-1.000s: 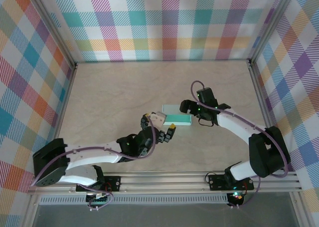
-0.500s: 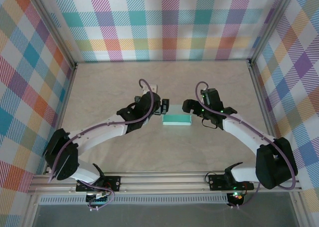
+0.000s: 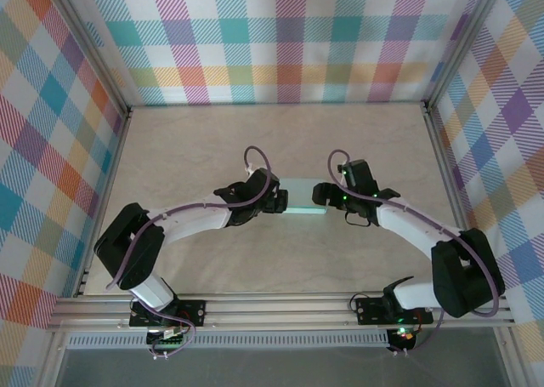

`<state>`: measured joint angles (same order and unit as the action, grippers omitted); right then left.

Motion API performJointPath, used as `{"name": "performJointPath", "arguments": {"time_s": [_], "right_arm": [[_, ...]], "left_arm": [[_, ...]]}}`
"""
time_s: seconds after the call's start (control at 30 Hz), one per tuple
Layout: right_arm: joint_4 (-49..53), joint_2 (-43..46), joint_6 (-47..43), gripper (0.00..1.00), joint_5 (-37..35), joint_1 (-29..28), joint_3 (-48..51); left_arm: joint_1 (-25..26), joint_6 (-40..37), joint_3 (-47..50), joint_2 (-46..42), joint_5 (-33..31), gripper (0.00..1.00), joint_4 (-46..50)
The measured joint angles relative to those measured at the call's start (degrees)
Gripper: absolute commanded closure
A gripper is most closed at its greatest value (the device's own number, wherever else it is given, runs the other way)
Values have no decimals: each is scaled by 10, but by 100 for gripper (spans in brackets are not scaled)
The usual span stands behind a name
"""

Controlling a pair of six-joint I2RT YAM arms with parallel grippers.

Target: Fold the paper box

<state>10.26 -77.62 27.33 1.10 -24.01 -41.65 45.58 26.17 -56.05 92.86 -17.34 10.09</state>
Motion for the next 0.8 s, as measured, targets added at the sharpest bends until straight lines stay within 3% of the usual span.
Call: {"name": "performJointPath", "arguments": {"time_s": [0.2, 0.47, 0.57, 0.7, 0.8], "right_arm": [[-6, -42, -9, 29, 1, 0, 3], [-12, -73, -8, 36, 2, 0, -3], [-12, -74, -8, 34, 3, 0, -5], [-10, -71, 1, 21, 6, 2, -5], [-11, -55, 15, 18, 19, 10, -5]], "left_arm": [[0, 6, 4, 29, 8, 0, -15], [-7, 22, 6, 43, 35, 0, -28], [-11, 26, 7, 43, 46, 0, -30], [-14, 28, 6, 43, 63, 0, -30], [-25, 30, 6, 42, 84, 0, -32]]}}
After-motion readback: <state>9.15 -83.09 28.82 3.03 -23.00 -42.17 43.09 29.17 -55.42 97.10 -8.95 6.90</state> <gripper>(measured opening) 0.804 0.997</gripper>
